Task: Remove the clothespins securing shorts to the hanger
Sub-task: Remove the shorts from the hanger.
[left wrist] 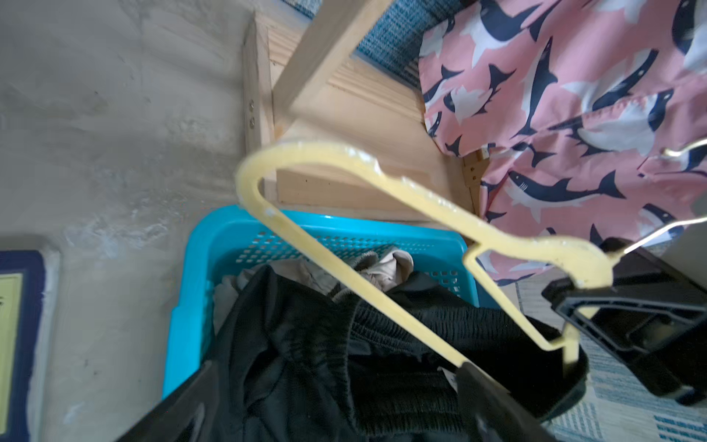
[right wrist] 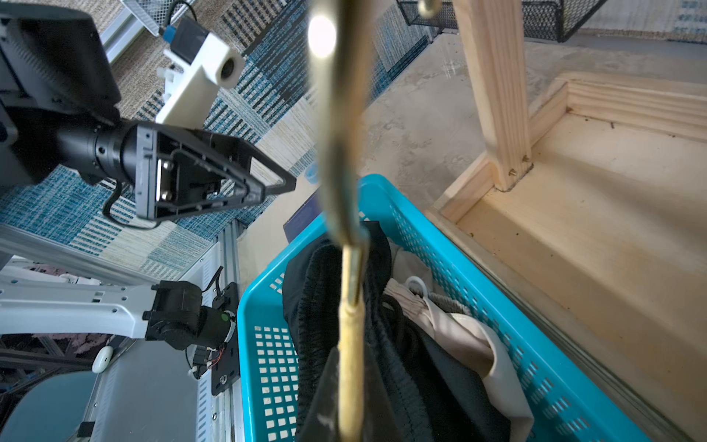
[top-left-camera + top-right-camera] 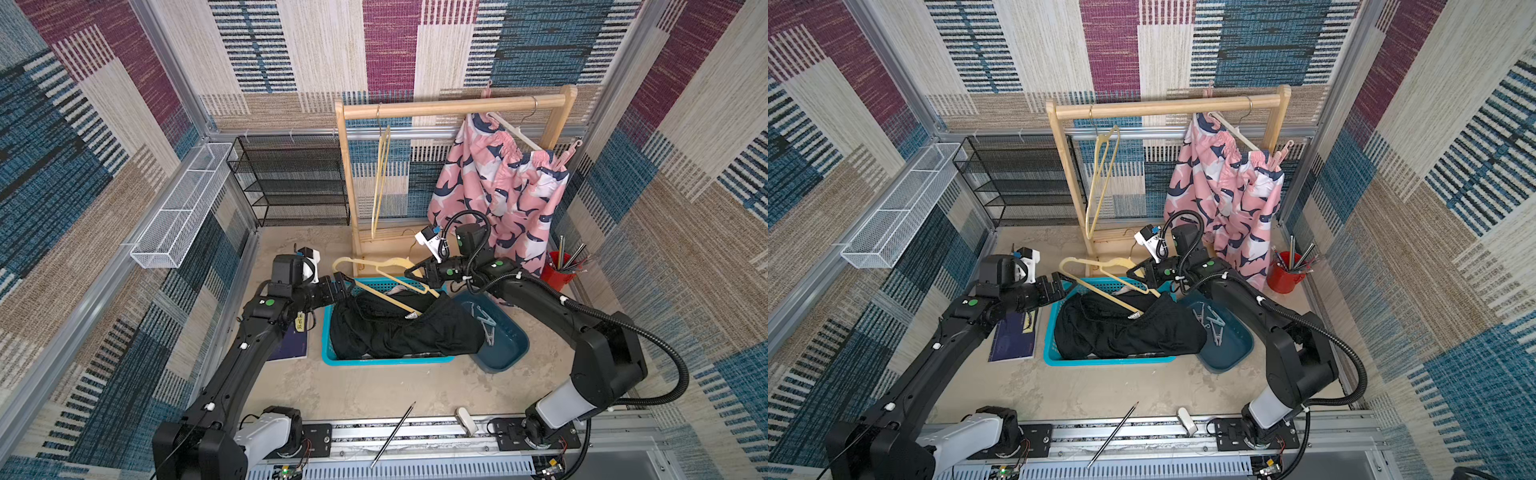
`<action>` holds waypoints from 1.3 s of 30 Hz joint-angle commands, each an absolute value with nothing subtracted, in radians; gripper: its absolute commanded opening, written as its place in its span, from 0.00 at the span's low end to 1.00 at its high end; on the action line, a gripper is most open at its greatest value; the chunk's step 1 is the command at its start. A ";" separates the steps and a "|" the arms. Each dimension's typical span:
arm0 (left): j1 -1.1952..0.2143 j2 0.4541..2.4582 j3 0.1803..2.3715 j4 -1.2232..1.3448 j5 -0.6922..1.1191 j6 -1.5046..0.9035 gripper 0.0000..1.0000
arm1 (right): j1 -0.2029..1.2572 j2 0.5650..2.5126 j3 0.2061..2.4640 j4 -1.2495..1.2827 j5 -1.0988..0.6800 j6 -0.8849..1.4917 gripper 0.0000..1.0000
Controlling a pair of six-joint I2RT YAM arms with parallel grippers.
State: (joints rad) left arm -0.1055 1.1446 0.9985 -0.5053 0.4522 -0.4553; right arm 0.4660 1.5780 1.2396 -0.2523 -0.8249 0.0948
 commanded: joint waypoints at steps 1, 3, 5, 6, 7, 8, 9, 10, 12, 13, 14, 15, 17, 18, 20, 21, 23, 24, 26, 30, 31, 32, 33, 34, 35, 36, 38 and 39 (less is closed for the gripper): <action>-0.064 1.159 1.056 -0.575 0.551 -0.352 0.99 | 0.454 1.563 1.250 -0.274 -0.910 0.047 0.00; -0.056 1.186 1.124 -0.635 0.570 -0.277 0.99 | 0.449 1.565 1.256 -0.294 -0.947 0.024 0.00; -0.057 1.209 1.183 -0.692 0.593 -0.205 0.99 | 0.449 1.573 1.267 -0.317 -0.969 0.004 0.00; -0.058 1.213 1.204 -0.709 0.624 -0.171 1.00 | 0.451 1.578 1.271 -0.322 -0.978 -0.001 0.00; -0.060 1.216 1.220 -0.720 0.641 -0.149 1.00 | 0.452 1.582 1.274 -0.326 -0.980 -0.004 0.00; -0.066 1.217 1.233 -0.732 0.653 -0.123 0.99 | 0.454 1.589 1.281 -0.334 -0.980 -0.009 0.00; -0.078 1.219 1.247 -0.744 0.657 -0.097 0.99 | 0.457 1.595 1.287 -0.339 -0.983 -0.014 0.00; -0.092 1.221 1.257 -0.756 0.651 -0.076 0.99 | 0.460 1.601 1.288 -0.341 -0.988 -0.018 0.00; -0.133 1.227 1.278 -0.783 0.624 -0.026 0.99 | 0.469 1.610 1.288 -0.331 -1.009 -0.020 0.00; -0.152 1.230 1.289 -0.795 0.610 -0.006 0.99 | 0.472 1.612 1.286 -0.322 -1.022 -0.016 0.00; -0.168 1.234 1.297 -0.803 0.593 0.009 0.99 | 0.475 1.613 1.282 -0.313 -1.030 -0.013 0.00; -0.183 1.238 1.303 -0.813 0.589 0.026 0.99 | 0.482 1.617 1.280 -0.309 -1.033 -0.010 0.00; -0.210 1.250 1.316 -0.830 0.589 0.049 0.99 | 0.493 1.623 1.278 -0.307 -1.038 -0.012 0.00; -0.221 1.258 1.324 -0.837 0.588 0.059 0.99 | 0.501 1.627 1.276 -0.304 -1.041 -0.012 0.00; -0.244 1.274 1.334 -0.850 0.553 0.076 0.99 | 0.513 1.631 1.274 -0.294 -1.059 -0.011 0.00; -0.252 1.281 1.338 -0.857 0.533 0.083 0.99 | 0.520 1.632 1.275 -0.296 -1.064 -0.015 0.00; -0.263 1.296 1.350 -0.879 0.529 0.100 0.99 | 0.530 1.634 1.281 -0.306 -1.066 -0.028 0.00; -0.266 1.300 1.351 -0.886 0.529 0.105 0.98 | 0.533 1.634 1.282 -0.310 -1.070 -0.034 0.00; -0.276 1.305 1.349 -0.900 0.535 0.121 0.97 | 0.537 1.632 1.283 -0.315 -1.085 -0.043 0.00; -0.288 1.314 1.341 -0.932 0.544 0.148 0.95 | 0.540 1.635 1.294 -0.335 -1.118 -0.069 0.00; -0.291 1.316 1.339 -0.940 0.555 0.155 0.94 | 0.540 1.637 1.298 -0.338 -1.121 -0.072 0.00; -0.293 1.318 1.339 -0.948 0.567 0.161 0.93 | 0.540 1.638 1.300 -0.337 -1.122 -0.073 0.00; -0.295 1.321 1.339 -0.951 0.571 0.166 0.91 | 0.540 1.638 1.302 -0.337 -1.127 -0.075 0.00; -0.297 1.322 1.339 -0.960 0.606 0.172 0.89 | 0.540 1.638 1.305 -0.335 -1.136 -0.077 0.00; -0.300 1.325 1.338 -0.965 0.616 0.176 0.87 | 0.540 1.638 1.306 -0.331 -1.148 -0.078 0.00; -0.303 1.328 1.336 -0.969 0.618 0.180 0.85 | 0.540 1.638 1.308 -0.326 -1.154 -0.075 0.00; -0.307 1.334 1.336 -0.983 0.628 0.188 0.77 | 0.540 1.641 1.314 -0.325 -1.159 -0.075 0.00; -0.308 1.338 1.338 -0.988 0.635 0.193 0.74 | 0.540 1.641 1.317 -0.325 -1.160 -0.076 0.00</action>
